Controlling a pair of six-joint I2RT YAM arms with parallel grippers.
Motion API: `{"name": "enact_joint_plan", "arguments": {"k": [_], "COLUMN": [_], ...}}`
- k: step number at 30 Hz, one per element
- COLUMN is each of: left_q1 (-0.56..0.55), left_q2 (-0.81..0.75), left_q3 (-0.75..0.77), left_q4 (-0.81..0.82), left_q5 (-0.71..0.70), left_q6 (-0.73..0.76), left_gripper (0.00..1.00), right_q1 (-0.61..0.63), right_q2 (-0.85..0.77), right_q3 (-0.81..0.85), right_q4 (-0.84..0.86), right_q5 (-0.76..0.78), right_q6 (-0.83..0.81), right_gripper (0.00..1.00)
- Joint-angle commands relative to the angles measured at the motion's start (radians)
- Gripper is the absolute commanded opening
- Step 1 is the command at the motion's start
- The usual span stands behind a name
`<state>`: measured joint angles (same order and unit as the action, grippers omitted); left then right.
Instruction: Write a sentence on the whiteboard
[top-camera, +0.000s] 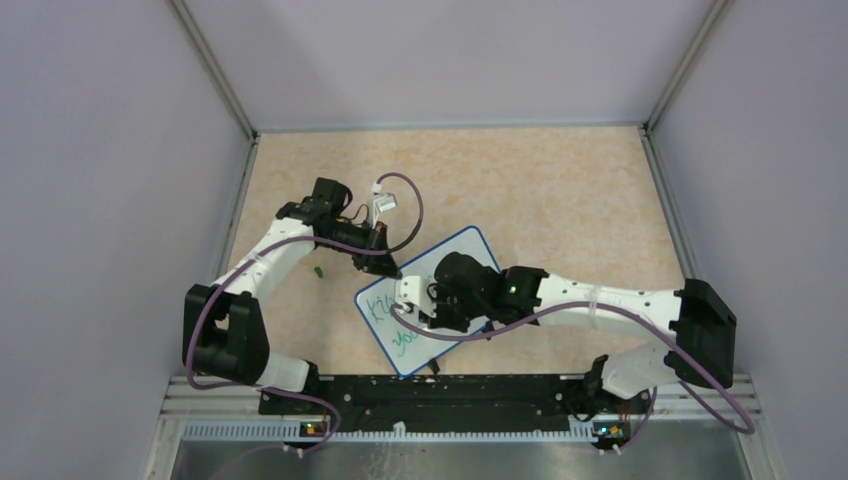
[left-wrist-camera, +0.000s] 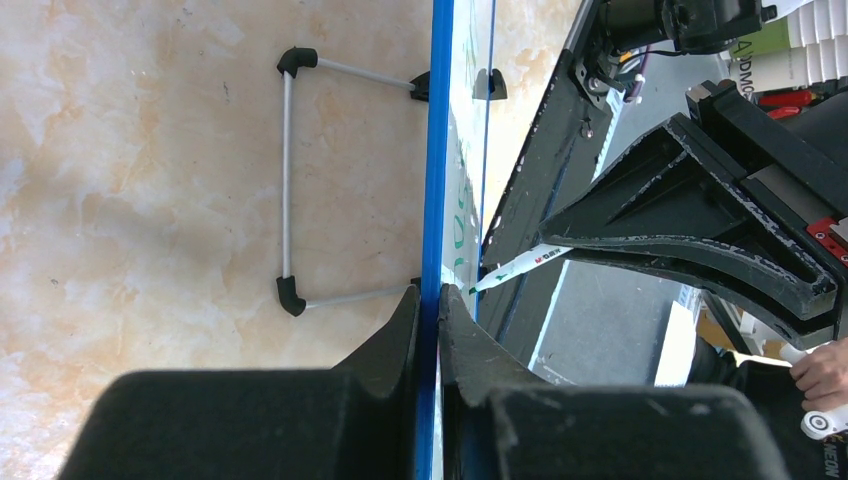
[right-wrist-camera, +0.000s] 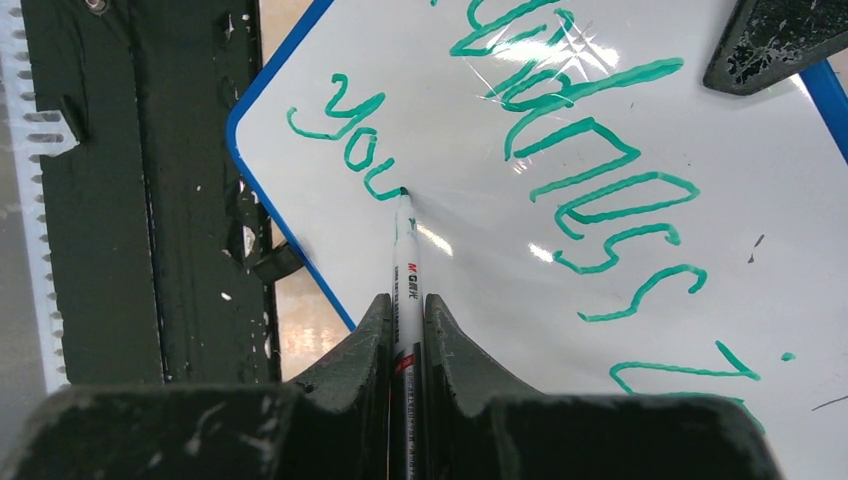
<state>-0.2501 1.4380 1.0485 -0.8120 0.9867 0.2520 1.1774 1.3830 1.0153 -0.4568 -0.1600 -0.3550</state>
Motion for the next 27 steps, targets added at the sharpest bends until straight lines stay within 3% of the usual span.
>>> {"name": "enact_joint_plan", "arguments": {"k": [1, 27], "left_q1": [-0.026, -0.026], "left_q2": [0.027, 0.031], "left_q3": [-0.041, -0.041], "left_q4": [0.000, -0.002], "left_q5": [-0.109, -0.109], "left_q6": [0.017, 0.018], "left_gripper": [0.00, 0.00], "right_q1": [-0.019, -0.002], "right_q2": [-0.007, -0.084], "right_q3": [0.019, 0.002], "right_q4": [0.028, -0.061], "right_q5": [0.033, -0.008], "right_q6": [-0.007, -0.045], "right_gripper": [0.00, 0.00]}}
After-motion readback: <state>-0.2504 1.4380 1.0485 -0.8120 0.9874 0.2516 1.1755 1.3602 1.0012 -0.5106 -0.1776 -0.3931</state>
